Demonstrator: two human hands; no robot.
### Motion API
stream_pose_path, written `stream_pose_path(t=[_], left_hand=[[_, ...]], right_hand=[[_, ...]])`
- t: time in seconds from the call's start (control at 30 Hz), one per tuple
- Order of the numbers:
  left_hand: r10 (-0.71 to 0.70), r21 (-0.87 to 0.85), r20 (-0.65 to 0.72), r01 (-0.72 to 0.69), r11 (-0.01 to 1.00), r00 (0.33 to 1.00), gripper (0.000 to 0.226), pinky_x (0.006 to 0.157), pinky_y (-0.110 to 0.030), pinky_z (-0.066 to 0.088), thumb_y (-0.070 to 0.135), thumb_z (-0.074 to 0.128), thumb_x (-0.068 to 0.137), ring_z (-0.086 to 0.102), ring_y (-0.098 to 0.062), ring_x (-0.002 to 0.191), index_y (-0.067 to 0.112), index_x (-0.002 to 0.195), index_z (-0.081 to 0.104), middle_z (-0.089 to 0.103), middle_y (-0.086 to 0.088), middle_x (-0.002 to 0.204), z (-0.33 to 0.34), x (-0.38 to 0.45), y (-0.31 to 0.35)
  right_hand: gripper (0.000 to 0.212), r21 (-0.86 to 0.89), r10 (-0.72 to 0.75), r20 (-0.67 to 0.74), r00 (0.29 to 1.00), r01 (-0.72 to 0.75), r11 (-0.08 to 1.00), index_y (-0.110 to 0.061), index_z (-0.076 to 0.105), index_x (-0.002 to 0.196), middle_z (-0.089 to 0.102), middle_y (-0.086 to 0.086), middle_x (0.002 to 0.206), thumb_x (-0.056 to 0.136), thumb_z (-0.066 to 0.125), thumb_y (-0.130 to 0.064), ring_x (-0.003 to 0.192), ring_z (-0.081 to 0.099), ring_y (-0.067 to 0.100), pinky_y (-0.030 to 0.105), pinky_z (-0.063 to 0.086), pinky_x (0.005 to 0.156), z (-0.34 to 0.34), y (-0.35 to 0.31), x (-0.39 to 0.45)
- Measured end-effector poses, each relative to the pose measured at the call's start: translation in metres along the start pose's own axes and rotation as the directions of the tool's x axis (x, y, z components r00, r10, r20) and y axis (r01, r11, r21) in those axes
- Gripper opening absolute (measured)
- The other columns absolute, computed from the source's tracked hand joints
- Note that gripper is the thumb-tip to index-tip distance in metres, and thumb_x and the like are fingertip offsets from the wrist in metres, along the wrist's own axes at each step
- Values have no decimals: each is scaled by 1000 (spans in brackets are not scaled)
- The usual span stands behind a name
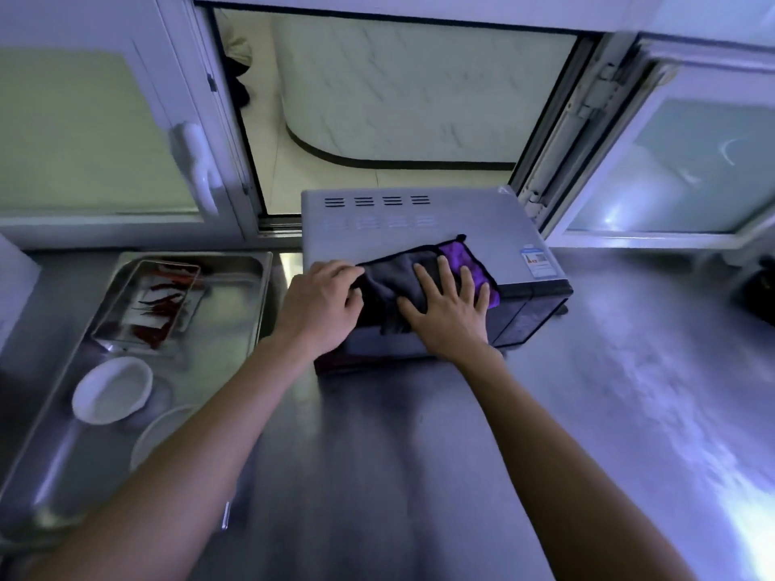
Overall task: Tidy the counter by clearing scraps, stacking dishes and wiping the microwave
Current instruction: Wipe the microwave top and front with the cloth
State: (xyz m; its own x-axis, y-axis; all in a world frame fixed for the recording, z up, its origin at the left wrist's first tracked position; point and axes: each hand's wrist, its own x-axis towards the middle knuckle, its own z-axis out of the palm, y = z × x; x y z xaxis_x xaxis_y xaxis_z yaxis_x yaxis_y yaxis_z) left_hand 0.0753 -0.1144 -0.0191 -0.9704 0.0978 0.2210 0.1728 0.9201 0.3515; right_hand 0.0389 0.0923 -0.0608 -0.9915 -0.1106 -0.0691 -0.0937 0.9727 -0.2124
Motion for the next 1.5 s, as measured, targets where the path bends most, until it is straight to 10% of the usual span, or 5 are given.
stream_pose_path(t=[0.47,0.77,0.93,1.1,1.5], left_hand=[[153,110,160,-171,979,975,42,101,-45,43,26,53,97,46,-24,129,17,138,55,54,2,141,49,20,99],[181,187,213,-222,957,960,46,100,-48,43,26,57,94,45,-27,130,14,139,53,53,-3,142,80,47,143],[149,221,194,-191,956,970,45,101,-49,41,23,57,94,44,-26,132,11,137,54,51,-5,143,88,55,148],[217,168,183,-248,954,959,43,98,-50,45,17,60,91,49,-26,128,12,134,58,56,-2,139,85,57,137],[253,76,151,-266,961,956,33,99,-49,46,21,50,98,49,-18,128,21,128,64,57,3,136,44,31,36]], right_hand=[[78,237,175,-295,939,-105,966,-26,9,160,-12,6,167,96,50,-47,152,-14,36,53,11,123,19,121,-23],[84,682,333,-341,879,-12,731,-11,9,159,-18,20,163,92,59,-11,150,-18,38,40,-7,124,29,146,-14],[75,799,323,-372,870,123,589,-30,16,159,-20,-4,165,94,54,-27,151,-21,18,17,-14,117,34,149,-15],[67,925,599,-299,743,72,372,-35,21,156,-11,-12,166,98,52,-48,153,-13,13,46,4,125,26,120,6],[75,944,727,-253,638,-2,330,-30,6,159,-21,0,165,98,47,-50,152,-17,22,42,-8,120,48,31,26]])
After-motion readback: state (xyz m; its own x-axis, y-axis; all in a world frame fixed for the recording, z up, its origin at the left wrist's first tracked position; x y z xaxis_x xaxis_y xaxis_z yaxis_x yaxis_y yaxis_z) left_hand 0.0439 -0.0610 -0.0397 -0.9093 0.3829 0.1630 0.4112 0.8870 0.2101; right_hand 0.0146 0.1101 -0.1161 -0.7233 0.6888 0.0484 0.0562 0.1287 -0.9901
